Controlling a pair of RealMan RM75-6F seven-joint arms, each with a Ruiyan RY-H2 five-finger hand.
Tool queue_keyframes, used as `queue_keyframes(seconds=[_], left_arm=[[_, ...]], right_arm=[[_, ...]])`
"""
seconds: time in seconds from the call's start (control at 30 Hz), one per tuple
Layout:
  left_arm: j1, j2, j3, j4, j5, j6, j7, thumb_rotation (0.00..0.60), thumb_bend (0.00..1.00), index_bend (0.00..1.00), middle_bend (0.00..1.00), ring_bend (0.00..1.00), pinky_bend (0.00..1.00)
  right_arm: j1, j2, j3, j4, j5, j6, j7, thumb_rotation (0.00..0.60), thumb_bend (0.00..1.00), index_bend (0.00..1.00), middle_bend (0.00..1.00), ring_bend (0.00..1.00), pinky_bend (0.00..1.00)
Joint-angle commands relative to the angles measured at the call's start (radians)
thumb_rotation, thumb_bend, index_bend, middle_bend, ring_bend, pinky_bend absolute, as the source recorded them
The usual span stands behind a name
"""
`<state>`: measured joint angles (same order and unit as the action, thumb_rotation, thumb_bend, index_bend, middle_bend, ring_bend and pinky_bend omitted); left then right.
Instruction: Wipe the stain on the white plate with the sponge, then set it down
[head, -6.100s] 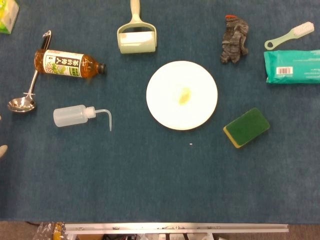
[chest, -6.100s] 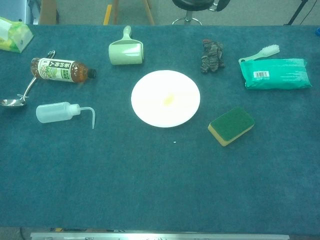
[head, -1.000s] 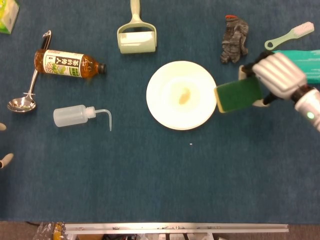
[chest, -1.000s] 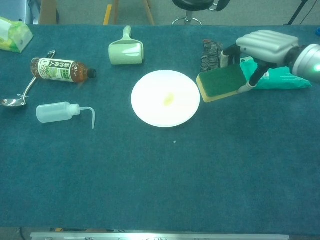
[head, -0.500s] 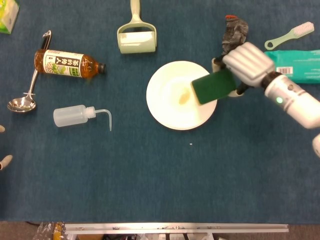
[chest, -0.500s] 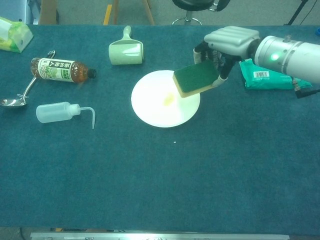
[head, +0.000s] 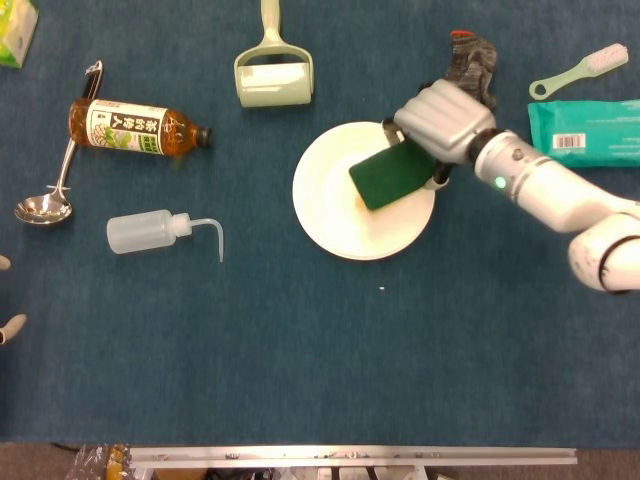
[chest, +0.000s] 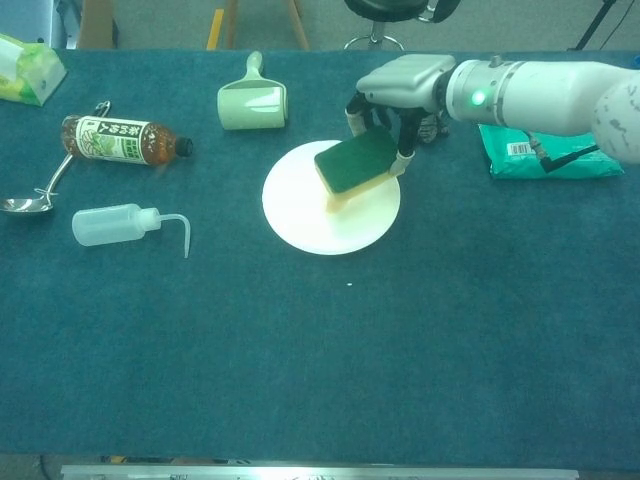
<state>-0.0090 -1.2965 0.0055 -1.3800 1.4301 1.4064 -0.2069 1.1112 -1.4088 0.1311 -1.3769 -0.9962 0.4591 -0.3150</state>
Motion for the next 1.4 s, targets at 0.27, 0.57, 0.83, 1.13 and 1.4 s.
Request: queue_keyframes(seconds=[0.27, 0.57, 0.83, 1.13, 1.4], left_arm=[[0.005, -0.017, 0.002, 0.034, 0.005, -0.001, -0.031, 0.600, 0.00, 0.38, 0.18, 0.25, 0.51], [0.009, -0.023, 0.002, 0.045, 0.004, -0.004, -0.043, 0.600, 0.00, 0.38, 0.18, 0.25, 0.51], [0.009, -0.028, 0.002, 0.053, 0.005, -0.008, -0.050, 0.600, 0.00, 0.38, 0.18, 0.25, 0.51], [0.008, -0.034, 0.002, 0.059, 0.007, -0.011, -0.056, 0.600, 0.00, 0.38, 0.18, 0.25, 0.51], [0.011, -0.031, 0.002, 0.056, 0.009, -0.006, -0.057, 0.600, 0.00, 0.38, 0.18, 0.25, 0.51]], right_arm=[[0.087, -0.063, -0.129, 0.031, 0.180, 0.032, -0.131, 0.600, 0.01, 0.52, 0.56, 0.46, 0.28], [0.107, -0.072, -0.172, 0.044, 0.240, 0.060, -0.151, 0.600, 0.01, 0.52, 0.56, 0.46, 0.28], [0.116, -0.047, -0.207, 0.025, 0.289, 0.082, -0.168, 0.600, 0.01, 0.52, 0.56, 0.46, 0.28], [0.120, 0.012, -0.221, -0.033, 0.354, 0.149, -0.184, 0.600, 0.01, 0.52, 0.56, 0.46, 0.28], [0.143, -0.035, -0.177, 0.013, 0.348, 0.130, -0.168, 0.600, 0.01, 0.52, 0.56, 0.46, 0.28]])
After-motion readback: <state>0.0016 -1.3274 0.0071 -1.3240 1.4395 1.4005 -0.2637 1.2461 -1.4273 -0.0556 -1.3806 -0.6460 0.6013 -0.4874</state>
